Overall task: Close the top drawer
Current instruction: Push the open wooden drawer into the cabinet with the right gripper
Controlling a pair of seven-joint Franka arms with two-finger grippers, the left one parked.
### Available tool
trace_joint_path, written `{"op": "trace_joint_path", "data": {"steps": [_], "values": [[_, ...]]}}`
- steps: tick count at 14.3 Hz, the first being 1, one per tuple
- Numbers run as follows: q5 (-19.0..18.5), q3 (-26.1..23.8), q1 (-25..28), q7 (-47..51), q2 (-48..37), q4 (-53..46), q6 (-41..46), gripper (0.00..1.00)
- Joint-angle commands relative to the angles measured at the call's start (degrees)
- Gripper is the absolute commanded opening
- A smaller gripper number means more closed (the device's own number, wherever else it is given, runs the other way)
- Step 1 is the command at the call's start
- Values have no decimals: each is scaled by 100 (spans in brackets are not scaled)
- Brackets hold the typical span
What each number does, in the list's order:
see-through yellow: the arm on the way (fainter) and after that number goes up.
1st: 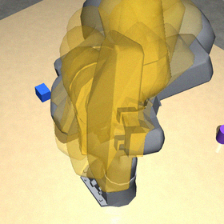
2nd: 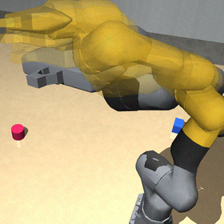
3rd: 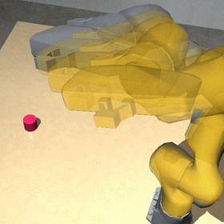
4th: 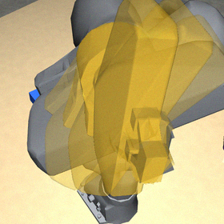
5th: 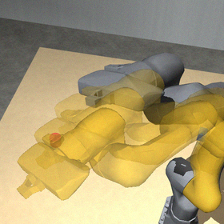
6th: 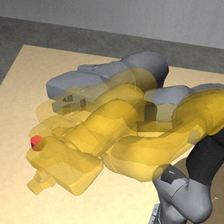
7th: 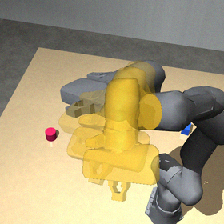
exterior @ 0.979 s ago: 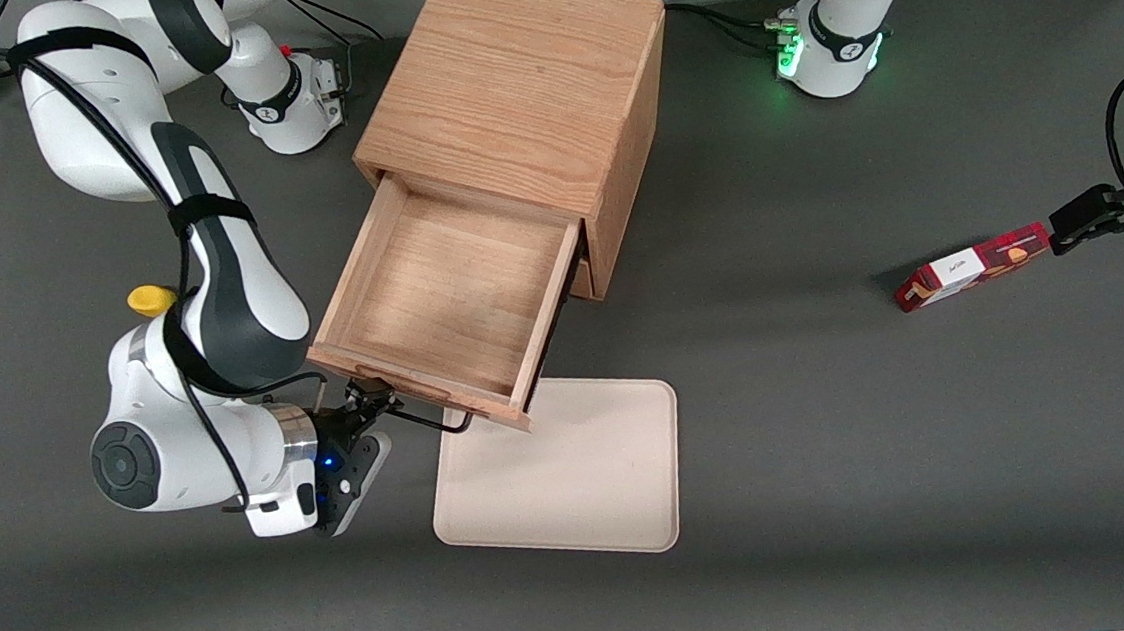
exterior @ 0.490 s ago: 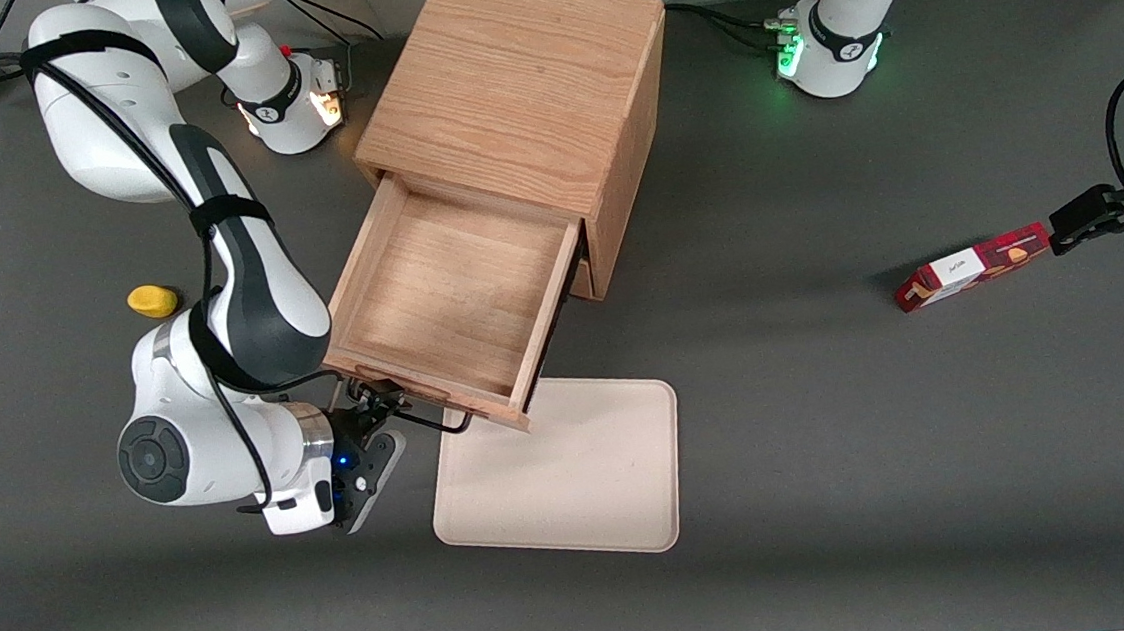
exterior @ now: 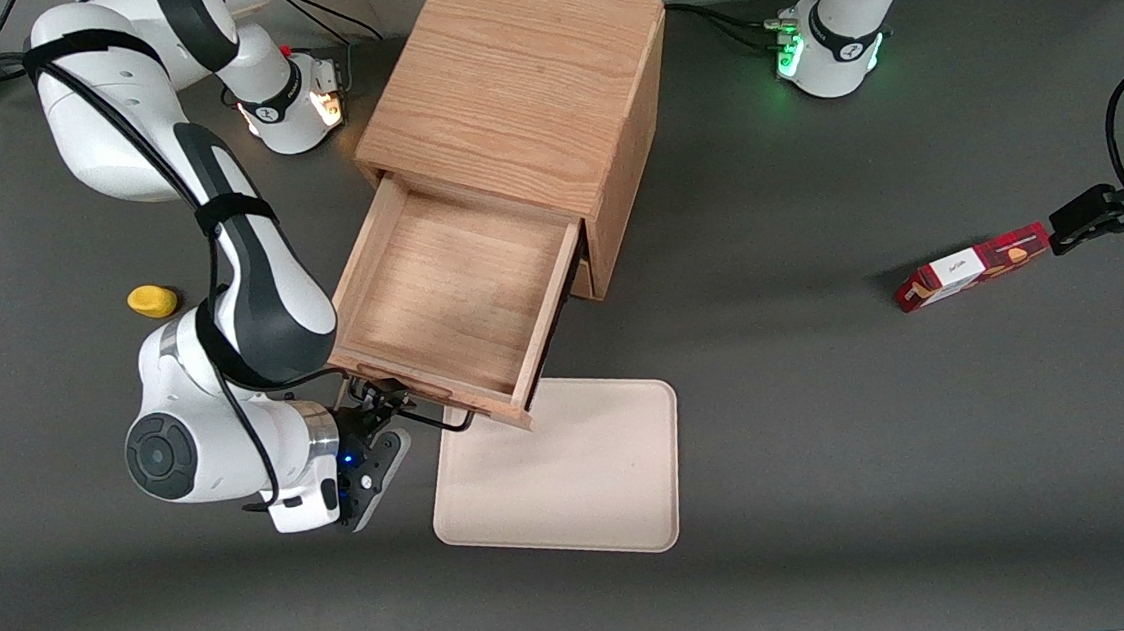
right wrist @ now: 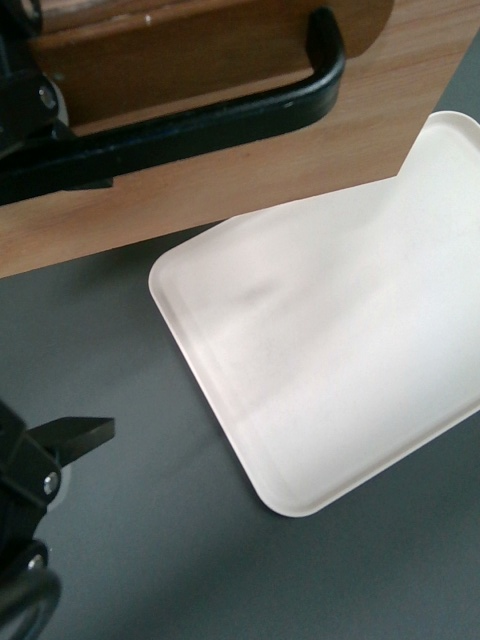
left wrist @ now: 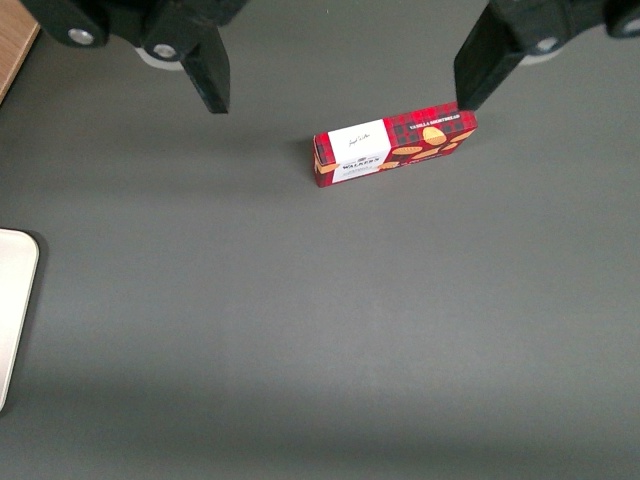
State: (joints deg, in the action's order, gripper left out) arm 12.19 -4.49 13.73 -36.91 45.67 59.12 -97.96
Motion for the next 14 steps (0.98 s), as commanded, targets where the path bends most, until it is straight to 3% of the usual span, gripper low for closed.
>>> {"op": "trace_joint_path", "data": {"steps": [1,14], "values": [[-103,-17,104,192,-339,564,-257,100],[-24,-131,446,526,-1675,2463,-724,100]]}}
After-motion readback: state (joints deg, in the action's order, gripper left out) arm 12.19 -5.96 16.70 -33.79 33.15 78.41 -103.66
